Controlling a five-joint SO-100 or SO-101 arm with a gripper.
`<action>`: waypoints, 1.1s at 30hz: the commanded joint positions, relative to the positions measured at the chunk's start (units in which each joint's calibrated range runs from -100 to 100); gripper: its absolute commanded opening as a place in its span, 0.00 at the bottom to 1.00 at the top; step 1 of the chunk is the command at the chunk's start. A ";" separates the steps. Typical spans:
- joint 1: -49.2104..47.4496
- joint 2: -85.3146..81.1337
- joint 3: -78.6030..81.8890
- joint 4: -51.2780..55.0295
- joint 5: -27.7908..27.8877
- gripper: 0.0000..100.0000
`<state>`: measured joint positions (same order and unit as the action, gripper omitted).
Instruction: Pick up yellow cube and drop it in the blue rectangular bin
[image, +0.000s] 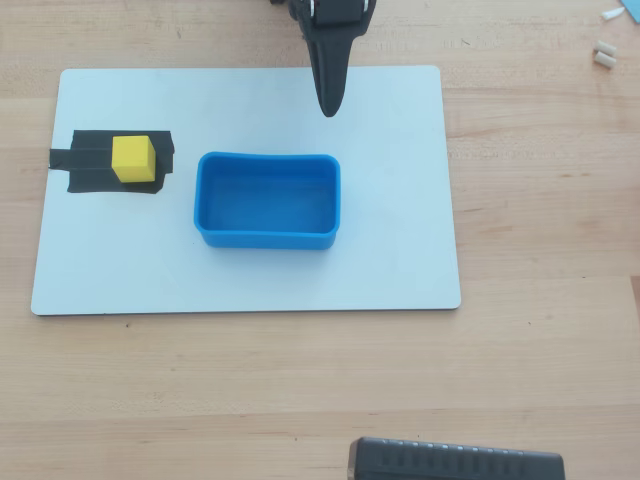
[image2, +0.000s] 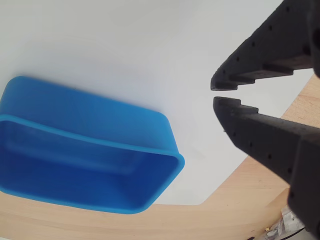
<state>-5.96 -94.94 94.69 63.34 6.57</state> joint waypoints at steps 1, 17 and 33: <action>-0.73 -1.44 -0.14 -0.42 0.59 0.00; -1.25 -1.44 -0.14 -0.42 0.83 0.00; 15.48 40.74 -42.51 6.27 8.30 0.00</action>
<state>4.21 -63.69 66.73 67.40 12.09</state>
